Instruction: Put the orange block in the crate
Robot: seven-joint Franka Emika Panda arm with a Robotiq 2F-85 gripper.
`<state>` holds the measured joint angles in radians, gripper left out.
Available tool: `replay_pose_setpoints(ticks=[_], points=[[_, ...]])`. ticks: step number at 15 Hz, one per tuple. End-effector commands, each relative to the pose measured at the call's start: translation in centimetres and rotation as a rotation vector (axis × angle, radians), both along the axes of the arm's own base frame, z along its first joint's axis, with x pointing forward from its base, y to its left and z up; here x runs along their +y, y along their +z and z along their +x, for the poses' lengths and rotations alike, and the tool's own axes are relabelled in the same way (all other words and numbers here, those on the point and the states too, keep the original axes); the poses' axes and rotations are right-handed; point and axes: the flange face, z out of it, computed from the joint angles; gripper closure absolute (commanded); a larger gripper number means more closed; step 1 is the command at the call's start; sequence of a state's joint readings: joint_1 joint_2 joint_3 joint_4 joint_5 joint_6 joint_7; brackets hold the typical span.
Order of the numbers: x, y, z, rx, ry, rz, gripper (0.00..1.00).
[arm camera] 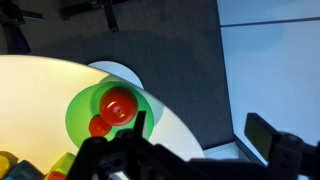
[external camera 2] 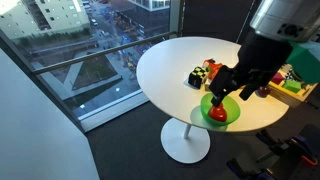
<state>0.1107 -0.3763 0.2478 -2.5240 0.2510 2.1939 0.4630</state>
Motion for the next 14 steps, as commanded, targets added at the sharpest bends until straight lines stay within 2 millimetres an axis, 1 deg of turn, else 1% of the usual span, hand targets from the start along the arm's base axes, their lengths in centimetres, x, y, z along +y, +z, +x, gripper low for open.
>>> replay_pose_setpoints(ticks=[1, 7, 10, 14], points=[[0.0, 0.0, 0.0, 0.001, 0.0, 0.0, 0.0], [0.0, 0.0, 0.0, 0.001, 0.0, 0.0, 0.0], [-0.4, -0.2, 0.6, 0.0, -0.011, -0.008, 0.0], [-1.4, -0.9, 1.7, -0.003, -0.032, -0.027, 0.0]])
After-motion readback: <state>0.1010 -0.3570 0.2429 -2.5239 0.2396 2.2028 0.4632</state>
